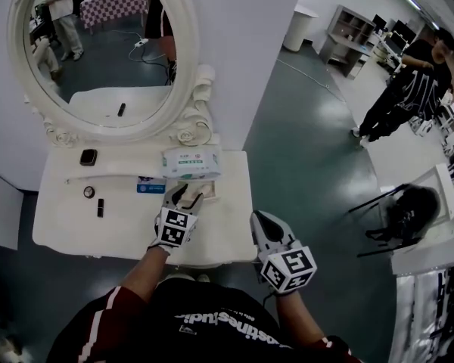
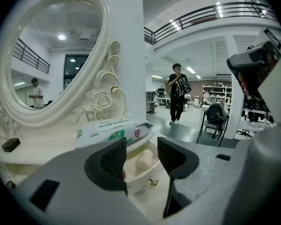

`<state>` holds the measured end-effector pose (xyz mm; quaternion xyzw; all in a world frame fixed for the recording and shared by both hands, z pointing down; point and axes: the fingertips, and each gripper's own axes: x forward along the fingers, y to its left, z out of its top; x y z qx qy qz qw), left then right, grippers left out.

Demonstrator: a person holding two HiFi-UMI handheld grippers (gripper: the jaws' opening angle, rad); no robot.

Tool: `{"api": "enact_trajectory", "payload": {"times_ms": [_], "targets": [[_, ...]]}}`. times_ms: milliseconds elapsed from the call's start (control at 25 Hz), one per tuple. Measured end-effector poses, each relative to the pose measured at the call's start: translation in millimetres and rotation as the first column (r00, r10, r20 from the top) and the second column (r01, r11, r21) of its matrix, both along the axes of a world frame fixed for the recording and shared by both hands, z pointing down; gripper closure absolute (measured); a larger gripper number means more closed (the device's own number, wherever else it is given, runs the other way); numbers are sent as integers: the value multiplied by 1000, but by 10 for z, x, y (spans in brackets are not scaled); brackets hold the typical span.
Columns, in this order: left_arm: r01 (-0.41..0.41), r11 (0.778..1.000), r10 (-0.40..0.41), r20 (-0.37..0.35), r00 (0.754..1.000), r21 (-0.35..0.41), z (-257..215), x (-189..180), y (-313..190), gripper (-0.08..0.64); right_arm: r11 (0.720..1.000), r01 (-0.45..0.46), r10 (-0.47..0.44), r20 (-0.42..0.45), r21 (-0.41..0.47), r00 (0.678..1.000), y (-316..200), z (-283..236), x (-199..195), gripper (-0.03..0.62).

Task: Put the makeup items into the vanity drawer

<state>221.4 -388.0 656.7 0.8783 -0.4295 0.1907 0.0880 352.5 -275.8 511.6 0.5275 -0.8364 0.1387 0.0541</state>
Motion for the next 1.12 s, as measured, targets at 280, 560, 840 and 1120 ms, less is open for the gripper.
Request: {"api": "enact_trajectory", "payload": {"times_ms": [280,560,840,1120], "targets": [[-9,1000,9,3,1000,8,-96,14,63,363,1000,3,-3,26,24,1000,-41,-35,20,588],[5,1000,-5,-33,999,-18,-152,-129,166,364,999,7,-8,53,32,999,-135,-57,-152,588],[-5,1000,5,-70,998,8,-413,-428,296,364,997,36,-39,47,68,998,-201,-242,-606,588],[1,1000,-1,-129,992,4,-578,-864,407,364,995,45,-49,43,89,998,-210,-392,-1046,588]]}}
